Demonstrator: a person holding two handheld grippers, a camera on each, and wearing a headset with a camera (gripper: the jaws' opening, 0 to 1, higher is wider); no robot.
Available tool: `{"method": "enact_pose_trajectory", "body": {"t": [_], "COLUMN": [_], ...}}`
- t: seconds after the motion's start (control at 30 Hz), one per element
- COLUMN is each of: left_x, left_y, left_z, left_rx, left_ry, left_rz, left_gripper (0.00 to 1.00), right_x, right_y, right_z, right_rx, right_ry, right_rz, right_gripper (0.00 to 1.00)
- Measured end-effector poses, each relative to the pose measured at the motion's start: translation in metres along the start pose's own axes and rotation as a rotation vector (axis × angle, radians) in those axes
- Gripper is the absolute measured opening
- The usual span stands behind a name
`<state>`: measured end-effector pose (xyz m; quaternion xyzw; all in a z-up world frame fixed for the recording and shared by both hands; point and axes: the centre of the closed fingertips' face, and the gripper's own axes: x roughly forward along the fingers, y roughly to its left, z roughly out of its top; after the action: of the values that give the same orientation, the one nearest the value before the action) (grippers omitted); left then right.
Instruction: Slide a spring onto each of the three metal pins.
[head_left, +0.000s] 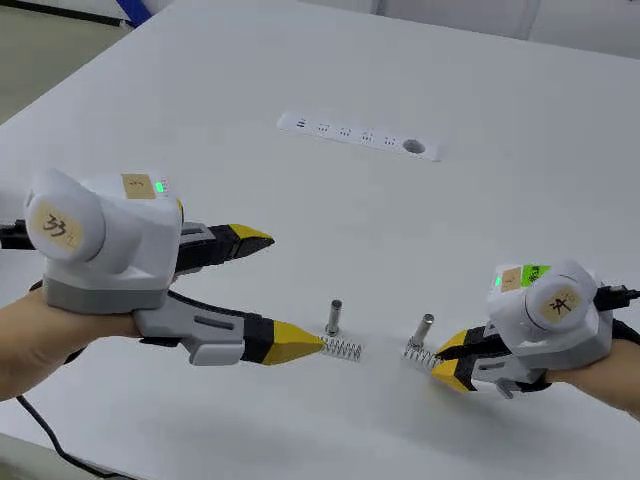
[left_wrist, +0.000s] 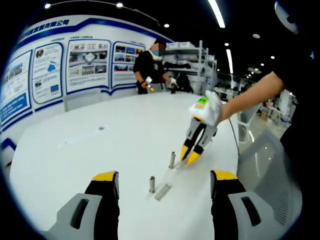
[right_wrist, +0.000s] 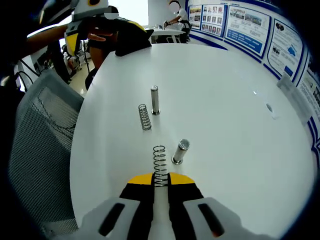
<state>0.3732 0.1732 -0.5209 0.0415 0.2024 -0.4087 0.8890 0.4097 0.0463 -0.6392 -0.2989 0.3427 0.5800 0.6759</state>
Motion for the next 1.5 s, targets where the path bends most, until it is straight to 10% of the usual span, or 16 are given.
{"method": "enact_pose_trajectory", "body": {"t": [1.07,1.5], "left_x": [0.045,0.048], "left_y": [-0.077,-0.081], "left_z": [0.002,-0.001], "left_rx": [0.109,0.154], "left_ry": [0.018,0.031], "left_rz": [-0.205,-0.213], "left_gripper": [0.51,0.30], "right_x": [-0.063,-0.064], "right_y": [0.073,0.081], "right_z": [0.071,0.076], "right_rx": [-0.290,-0.315], "right_ry": [-0.119,-0.130], "right_rz": [0.046,0.059], "right_gripper": [0.11,0.11]}}
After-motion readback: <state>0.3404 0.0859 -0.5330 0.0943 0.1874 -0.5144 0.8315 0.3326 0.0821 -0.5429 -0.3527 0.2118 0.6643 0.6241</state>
